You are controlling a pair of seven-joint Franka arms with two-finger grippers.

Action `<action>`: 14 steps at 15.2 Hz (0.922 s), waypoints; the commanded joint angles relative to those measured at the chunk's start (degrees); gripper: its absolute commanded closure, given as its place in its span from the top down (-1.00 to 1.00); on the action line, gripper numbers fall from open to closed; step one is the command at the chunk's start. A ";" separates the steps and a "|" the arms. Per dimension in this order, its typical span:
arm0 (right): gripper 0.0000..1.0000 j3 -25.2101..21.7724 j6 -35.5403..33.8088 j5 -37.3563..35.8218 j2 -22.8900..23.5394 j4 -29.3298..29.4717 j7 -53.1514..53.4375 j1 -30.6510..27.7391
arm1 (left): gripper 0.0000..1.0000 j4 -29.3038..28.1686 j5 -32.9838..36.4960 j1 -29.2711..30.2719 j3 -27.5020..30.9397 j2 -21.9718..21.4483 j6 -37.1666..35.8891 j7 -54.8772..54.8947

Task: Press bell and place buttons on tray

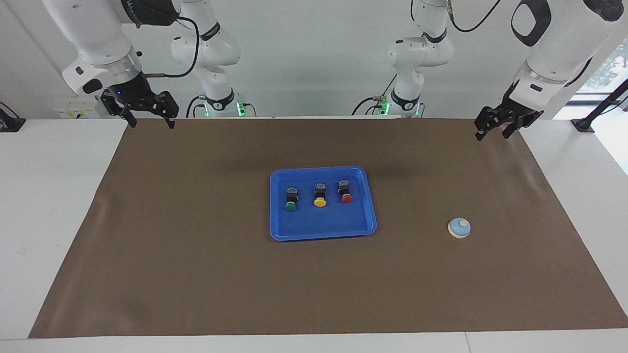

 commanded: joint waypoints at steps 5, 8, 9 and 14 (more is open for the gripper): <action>1.00 0.79 0.37 -0.18 -1.14 -1.24 -1.22 -1.16 | -1.00 -4.78 0.03 -0.91 0.33 3.47 12.34 -1.51; 1.00 0.79 0.37 -0.18 -1.14 -1.33 -1.31 -1.16 | -1.00 -4.78 0.12 -0.99 0.33 10.41 19.36 -0.98; 1.00 0.79 0.37 -0.18 -1.14 -1.33 -1.31 -1.16 | -1.00 -4.78 0.12 -0.99 0.33 12.25 21.48 -0.90; 1.00 0.79 0.37 -0.18 -1.14 -1.33 -1.22 -1.16 | -1.00 -5.31 0.38 -0.38 0.33 18.50 28.61 0.68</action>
